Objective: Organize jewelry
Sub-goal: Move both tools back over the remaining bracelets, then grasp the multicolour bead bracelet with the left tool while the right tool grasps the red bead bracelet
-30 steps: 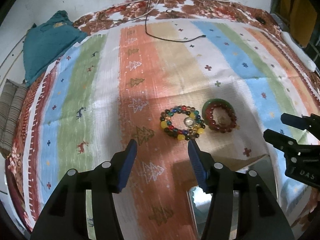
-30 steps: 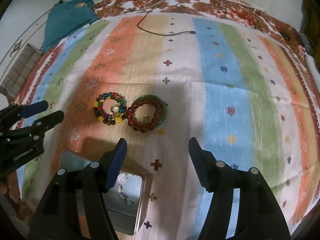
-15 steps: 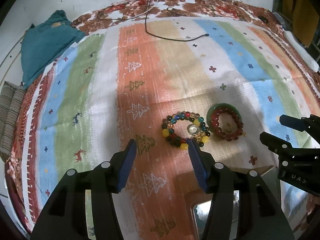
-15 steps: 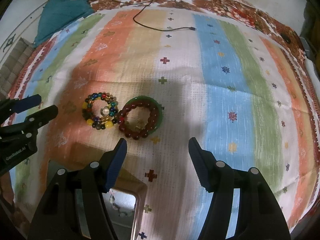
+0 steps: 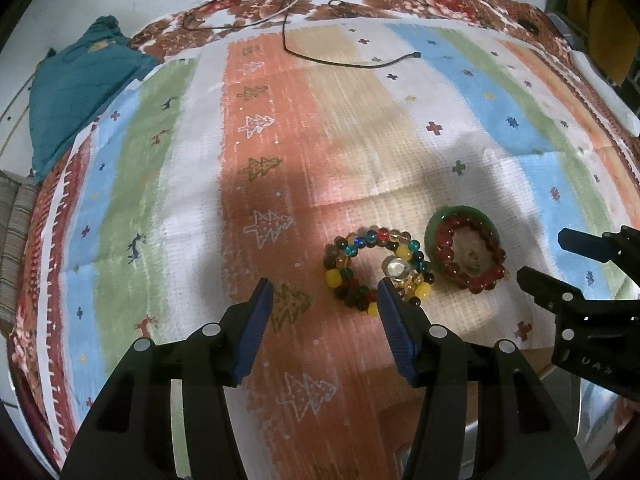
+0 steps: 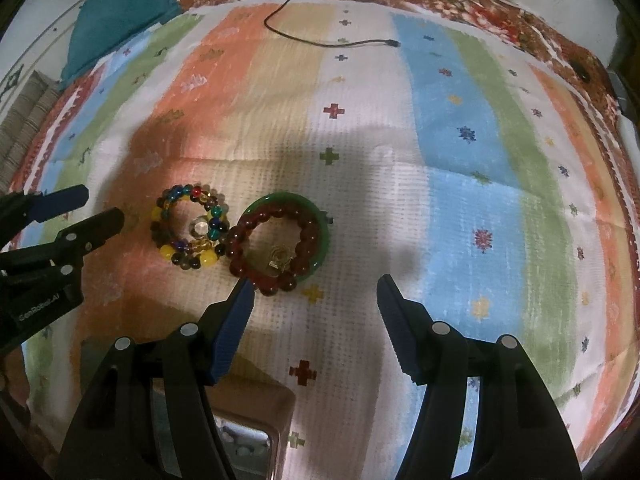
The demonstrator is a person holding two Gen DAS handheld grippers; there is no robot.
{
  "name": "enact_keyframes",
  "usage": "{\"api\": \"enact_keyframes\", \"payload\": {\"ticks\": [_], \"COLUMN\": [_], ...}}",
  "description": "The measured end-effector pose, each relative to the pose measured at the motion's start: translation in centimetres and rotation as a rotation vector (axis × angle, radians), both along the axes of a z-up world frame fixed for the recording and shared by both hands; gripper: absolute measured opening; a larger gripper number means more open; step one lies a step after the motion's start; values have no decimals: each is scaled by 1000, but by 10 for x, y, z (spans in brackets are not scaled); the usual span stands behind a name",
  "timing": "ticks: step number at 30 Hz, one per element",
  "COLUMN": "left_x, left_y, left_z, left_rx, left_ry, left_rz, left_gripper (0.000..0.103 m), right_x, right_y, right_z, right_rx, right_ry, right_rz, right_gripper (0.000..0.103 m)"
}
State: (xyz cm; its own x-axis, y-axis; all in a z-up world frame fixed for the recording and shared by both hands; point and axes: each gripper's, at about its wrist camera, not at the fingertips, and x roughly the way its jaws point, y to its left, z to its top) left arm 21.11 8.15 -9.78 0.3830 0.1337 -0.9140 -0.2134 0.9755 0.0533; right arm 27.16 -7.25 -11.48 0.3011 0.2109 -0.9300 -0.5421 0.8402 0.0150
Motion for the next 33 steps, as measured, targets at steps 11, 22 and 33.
{"api": "enact_keyframes", "payload": {"ticks": [11,22,33], "left_x": [17,34,52], "left_y": [4,0,-7], "left_z": [-13,-31,-51], "left_rx": [12,32,40], "left_ry": [36,63,104], "left_rz": [-14,-47,-96], "left_gripper": [54,54,32], "right_x": [12,20,28], "right_y": [9,16,18], "right_z": [-18,-28,-40], "right_rx": [-38,-53,-50], "right_ry": [25,43,80], "right_rz": [4,13,26], "right_gripper": [63,52,29]}}
